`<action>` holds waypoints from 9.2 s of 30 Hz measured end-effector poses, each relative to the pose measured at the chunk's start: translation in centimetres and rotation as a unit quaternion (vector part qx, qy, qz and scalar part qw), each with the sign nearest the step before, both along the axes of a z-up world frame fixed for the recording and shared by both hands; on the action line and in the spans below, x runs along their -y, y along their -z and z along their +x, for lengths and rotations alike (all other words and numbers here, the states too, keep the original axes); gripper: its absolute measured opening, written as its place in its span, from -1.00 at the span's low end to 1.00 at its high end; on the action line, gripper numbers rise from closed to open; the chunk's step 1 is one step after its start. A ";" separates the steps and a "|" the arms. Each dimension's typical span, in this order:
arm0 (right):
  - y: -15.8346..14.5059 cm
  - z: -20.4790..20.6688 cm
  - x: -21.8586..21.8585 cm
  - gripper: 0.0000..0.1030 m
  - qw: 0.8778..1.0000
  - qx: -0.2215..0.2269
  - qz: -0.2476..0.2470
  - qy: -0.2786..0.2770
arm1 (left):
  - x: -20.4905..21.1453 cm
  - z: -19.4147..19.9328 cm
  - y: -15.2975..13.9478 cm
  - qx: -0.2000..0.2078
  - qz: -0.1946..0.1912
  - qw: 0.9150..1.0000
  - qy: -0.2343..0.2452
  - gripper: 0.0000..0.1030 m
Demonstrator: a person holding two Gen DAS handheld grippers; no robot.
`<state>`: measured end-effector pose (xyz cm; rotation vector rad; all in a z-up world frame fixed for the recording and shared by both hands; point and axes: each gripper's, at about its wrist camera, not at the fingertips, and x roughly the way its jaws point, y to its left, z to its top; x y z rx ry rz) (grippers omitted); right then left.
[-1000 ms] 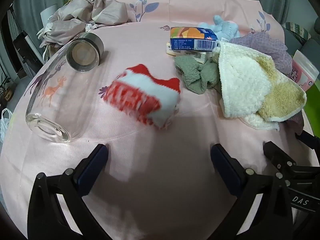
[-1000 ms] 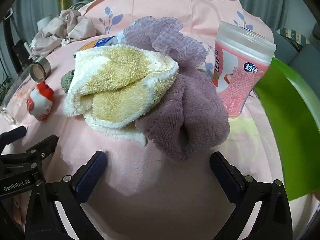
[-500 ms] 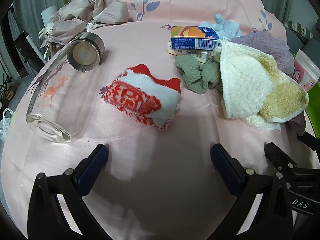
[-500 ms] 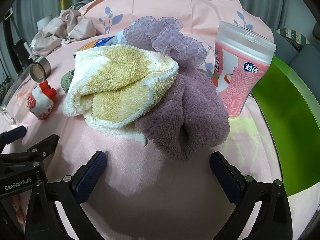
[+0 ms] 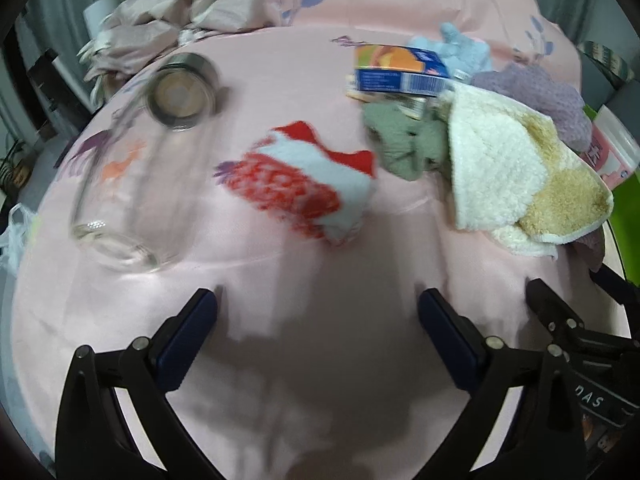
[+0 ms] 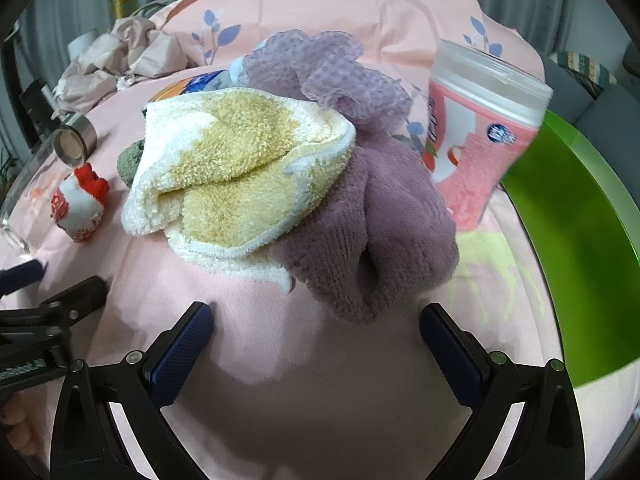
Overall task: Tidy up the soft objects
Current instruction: 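Move the right gripper toward the red-and-white sock, then close the right gripper on the red-and-white sock, then carry the sock into the green box and open the right gripper, then move the right gripper back to the yellow-and-white towel, then grasp the yellow-and-white fuzzy towel with the right gripper, then lift the towel off the pile with the right gripper, then carry the held towel toward the green box with the right gripper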
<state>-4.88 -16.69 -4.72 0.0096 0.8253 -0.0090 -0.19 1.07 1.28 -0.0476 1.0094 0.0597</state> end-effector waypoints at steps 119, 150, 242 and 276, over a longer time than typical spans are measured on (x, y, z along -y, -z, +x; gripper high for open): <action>-13.7 -4.1 18.1 0.83 0.919 0.162 0.279 0.226 | 10.5 -0.8 -17.3 0.182 -0.152 0.946 0.220 0.95; -5.0 7.3 -3.4 -0.33 0.998 -0.047 0.030 -0.021 | -3.4 0.7 -7.5 0.037 -0.095 0.995 0.002 0.17; -8.6 0.4 -6.5 0.06 0.935 0.019 0.296 -0.193 | -1.0 -3.4 -10.0 0.163 -0.147 0.968 0.122 -0.46; -11.2 -2.1 -4.0 0.07 0.945 0.130 0.264 -0.144 | 2.1 -3.7 -11.7 0.214 -0.126 0.953 0.173 -0.46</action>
